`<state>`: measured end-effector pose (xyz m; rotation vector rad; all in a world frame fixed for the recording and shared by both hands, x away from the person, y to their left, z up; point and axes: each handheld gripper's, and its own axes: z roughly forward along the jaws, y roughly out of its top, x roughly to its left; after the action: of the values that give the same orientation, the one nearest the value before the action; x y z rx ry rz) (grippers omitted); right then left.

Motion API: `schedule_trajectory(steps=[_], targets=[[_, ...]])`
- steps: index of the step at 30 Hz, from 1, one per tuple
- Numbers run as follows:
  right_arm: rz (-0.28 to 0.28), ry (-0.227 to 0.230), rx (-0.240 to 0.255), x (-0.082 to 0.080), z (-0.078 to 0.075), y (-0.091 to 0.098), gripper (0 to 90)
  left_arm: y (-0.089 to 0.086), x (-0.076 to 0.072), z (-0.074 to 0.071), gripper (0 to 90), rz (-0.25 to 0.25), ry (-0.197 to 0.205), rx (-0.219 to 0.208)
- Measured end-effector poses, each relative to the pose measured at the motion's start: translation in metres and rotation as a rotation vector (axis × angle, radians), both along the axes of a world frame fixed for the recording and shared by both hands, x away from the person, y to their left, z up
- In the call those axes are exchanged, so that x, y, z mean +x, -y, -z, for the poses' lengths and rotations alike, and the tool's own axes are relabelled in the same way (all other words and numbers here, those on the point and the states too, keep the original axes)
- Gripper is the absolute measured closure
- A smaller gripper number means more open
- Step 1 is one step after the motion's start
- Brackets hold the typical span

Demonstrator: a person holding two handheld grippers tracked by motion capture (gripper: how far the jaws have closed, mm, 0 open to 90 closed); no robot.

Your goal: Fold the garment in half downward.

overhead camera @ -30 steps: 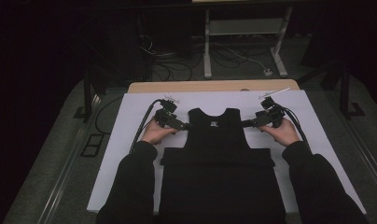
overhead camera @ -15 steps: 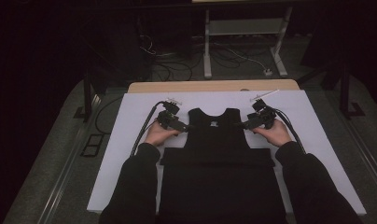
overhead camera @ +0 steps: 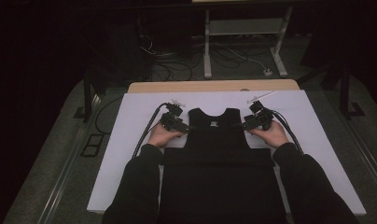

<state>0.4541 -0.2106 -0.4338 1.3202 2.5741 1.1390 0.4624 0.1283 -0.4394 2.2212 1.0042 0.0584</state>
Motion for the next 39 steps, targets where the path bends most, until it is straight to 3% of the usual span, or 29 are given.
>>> schedule_trajectory(steps=[12,23,30,39], targets=[[0.004,0.009,-0.049,-0.002,0.005,-0.007,30.7,0.004,-0.001,0.0,28.0,-0.018,0.032,0.033],[0.028,0.009,-0.055,-0.001,0.01,-0.009,45.3,0.007,-0.002,0.002,40.8,-0.035,0.049,0.014],[0.015,0.009,-0.05,-0.003,0.01,-0.014,58.8,0.01,-0.004,0.002,51.5,-0.031,0.054,0.006],[0.008,-0.01,-0.034,-0.005,0.012,-0.017,75.8,0.01,-0.004,0.004,65.6,-0.01,0.007,-0.044]])
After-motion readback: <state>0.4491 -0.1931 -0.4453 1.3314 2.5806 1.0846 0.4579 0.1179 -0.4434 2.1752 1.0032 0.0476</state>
